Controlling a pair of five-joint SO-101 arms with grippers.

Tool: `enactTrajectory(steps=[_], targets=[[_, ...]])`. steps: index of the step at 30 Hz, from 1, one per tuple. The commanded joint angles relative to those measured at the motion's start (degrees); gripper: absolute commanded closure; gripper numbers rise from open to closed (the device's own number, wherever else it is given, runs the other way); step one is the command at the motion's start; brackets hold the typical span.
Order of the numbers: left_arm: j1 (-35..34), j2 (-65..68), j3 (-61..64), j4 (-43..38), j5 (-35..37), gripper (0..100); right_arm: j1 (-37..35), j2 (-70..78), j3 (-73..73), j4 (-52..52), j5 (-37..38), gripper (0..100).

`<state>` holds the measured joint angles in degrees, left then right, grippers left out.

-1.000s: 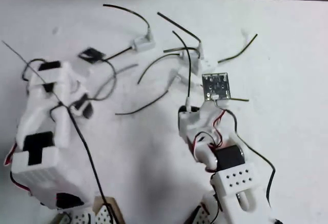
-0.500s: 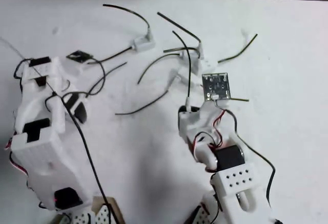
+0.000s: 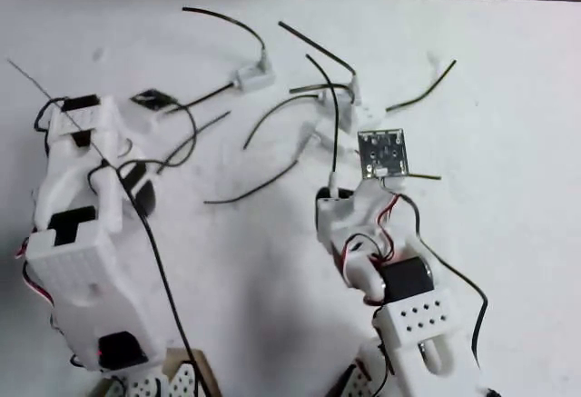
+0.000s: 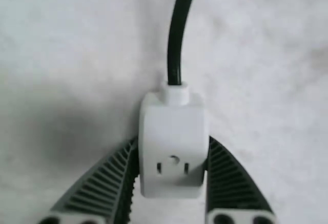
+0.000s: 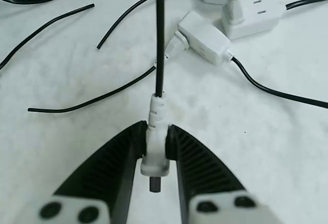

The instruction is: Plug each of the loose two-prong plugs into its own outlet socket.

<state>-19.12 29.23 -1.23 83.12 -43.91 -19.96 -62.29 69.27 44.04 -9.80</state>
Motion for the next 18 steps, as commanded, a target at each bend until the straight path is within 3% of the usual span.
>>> enactTrajectory(steps=[1,10,18], targets=[[2.6,-4.0,-1.4,4.6,-1.5,98,0.7,-1.0,-0.4,-1.3,0.1,98.1],[5.5,-30.5,2.3,13.5,-0.4,98,4.2,-1.1,-0.5,-2.7,0.1,98.1],[18.8,-61.1,15.2,13.1,7.1,94,5.1,-0.7,-0.5,-3.4,0.1,98.1]])
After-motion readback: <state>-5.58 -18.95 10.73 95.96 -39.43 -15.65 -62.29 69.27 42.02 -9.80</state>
